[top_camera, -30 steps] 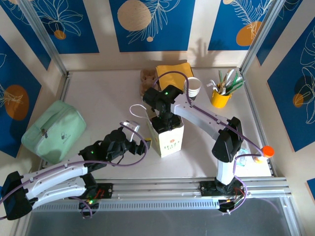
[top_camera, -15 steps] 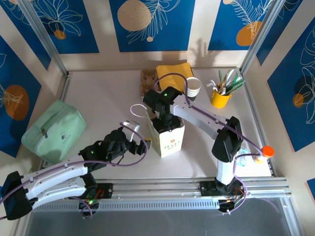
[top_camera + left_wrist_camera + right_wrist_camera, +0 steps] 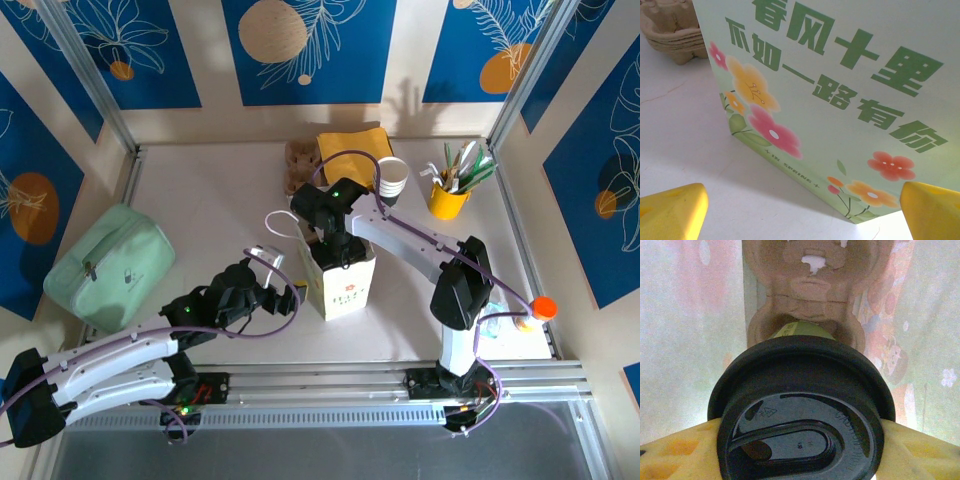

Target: Pack the takeout coffee

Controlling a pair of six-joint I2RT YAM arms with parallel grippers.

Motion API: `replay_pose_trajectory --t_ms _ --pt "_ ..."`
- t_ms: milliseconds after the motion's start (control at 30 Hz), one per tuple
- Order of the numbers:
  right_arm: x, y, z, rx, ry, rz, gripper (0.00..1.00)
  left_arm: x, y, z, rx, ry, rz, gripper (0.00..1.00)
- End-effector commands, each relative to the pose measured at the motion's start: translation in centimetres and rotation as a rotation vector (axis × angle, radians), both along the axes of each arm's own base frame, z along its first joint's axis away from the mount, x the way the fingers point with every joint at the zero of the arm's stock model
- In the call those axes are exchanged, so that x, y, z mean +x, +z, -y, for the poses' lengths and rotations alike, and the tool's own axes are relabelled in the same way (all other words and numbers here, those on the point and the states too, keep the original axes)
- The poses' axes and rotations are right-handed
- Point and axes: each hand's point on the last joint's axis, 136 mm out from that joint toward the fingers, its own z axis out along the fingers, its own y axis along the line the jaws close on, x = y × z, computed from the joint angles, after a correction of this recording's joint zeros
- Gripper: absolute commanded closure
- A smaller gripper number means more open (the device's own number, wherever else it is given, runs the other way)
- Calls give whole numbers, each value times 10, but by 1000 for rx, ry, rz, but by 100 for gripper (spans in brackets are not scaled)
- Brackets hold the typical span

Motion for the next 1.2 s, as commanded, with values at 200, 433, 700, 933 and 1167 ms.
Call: replay_pose_trajectory --t_ms 200,433,700,933,1167 --pt "-3 -4 -3 29 -18 -30 37 1 7 5 -18 -5 19 2" --pt "-2 -4 -2 23 -19 -28 38 1 8 5 -17 -5 18 2" --pt "2 -5 -1 28 -23 -17 38 1 10 5 -15 -8 24 2" --pt "6 -7 -2 46 -32 -6 37 2 11 6 -12 -13 25 2" --pt "9 -10 0 43 -42 6 38 2 11 6 -10 -12 26 2"
